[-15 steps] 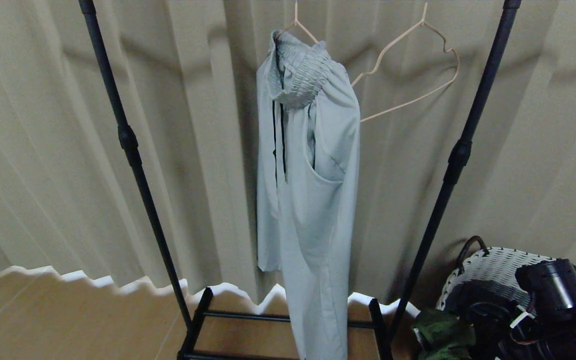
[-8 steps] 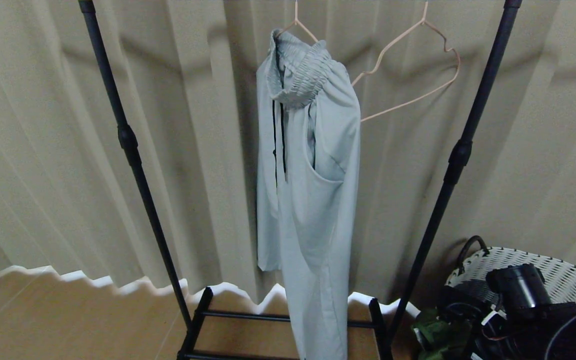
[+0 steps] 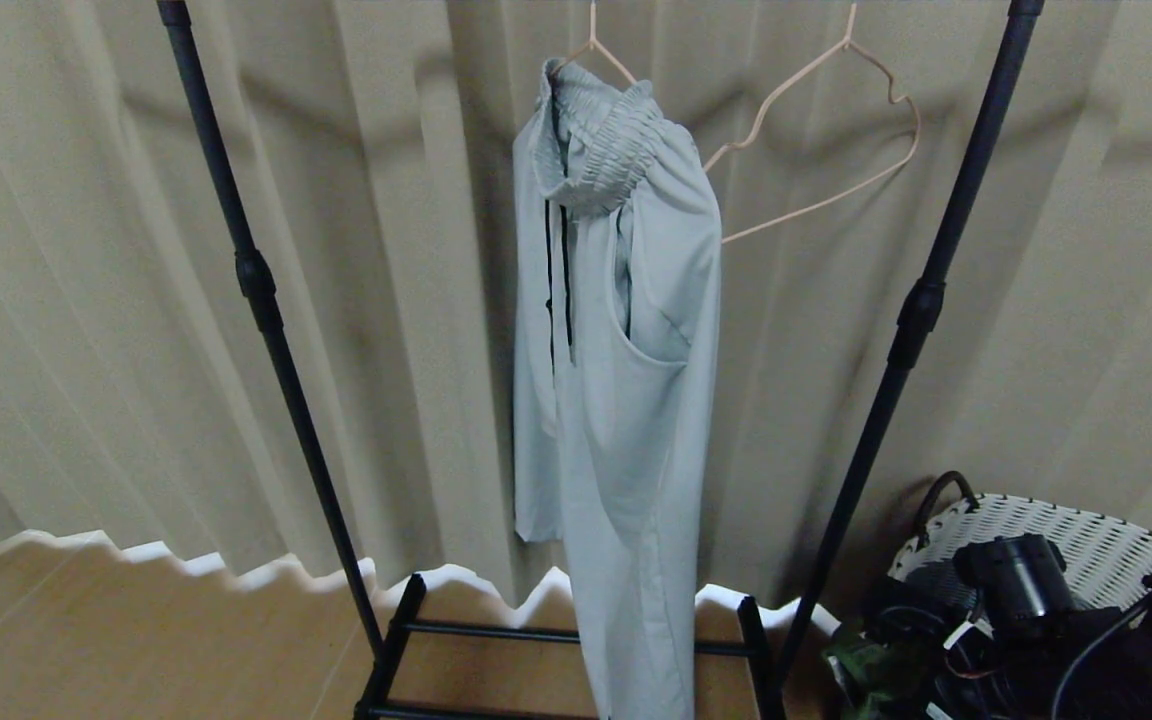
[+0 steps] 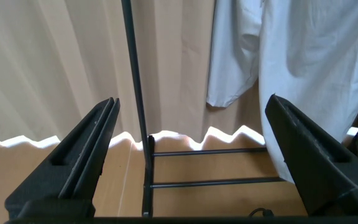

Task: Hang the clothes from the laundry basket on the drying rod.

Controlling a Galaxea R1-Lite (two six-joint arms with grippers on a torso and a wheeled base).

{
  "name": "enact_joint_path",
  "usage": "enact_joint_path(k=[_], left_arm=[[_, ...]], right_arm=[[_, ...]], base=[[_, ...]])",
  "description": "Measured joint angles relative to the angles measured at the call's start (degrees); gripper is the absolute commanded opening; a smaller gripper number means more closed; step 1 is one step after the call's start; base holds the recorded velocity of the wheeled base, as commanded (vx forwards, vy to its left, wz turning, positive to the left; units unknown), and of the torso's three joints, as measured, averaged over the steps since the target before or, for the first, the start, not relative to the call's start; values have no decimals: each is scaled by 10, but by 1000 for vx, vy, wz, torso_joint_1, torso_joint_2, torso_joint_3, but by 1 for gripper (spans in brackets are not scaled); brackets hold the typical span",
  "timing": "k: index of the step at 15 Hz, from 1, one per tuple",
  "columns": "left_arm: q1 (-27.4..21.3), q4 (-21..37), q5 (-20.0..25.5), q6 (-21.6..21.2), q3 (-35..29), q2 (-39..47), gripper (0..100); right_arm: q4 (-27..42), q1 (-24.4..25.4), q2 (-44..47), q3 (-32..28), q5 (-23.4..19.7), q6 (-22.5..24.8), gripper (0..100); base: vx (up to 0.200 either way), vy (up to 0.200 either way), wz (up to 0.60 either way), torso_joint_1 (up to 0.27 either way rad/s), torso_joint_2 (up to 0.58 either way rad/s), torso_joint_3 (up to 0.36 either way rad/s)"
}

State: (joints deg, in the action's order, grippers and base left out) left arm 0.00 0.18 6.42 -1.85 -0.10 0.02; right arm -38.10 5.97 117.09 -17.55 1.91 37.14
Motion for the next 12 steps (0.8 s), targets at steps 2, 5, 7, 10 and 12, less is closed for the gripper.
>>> enact_joint_path(k=[2, 5, 7, 10, 12], left_arm=[[0, 0, 0, 0, 0, 0, 100], [0, 0, 0, 0, 0, 0, 100], [0, 0, 0, 0, 0, 0, 100], [0, 0, 1, 0, 0, 0, 100], [0, 0, 1, 0, 0, 0, 100]], right_arm=[[-1, -1, 1, 0, 0, -1, 0], [-9, -1, -6, 3, -6, -2, 0], [-27, -1, -22, 13, -8, -4, 0], [-39, -1, -88, 31, -10, -22, 0], [-39, -1, -147, 36, -24, -54, 0]], base=[[0, 0, 0, 0, 0, 0], [0, 0, 0, 0, 0, 0], [0, 0, 0, 0, 0, 0], [0, 0, 0, 0, 0, 0], [0, 0, 0, 0, 0, 0]])
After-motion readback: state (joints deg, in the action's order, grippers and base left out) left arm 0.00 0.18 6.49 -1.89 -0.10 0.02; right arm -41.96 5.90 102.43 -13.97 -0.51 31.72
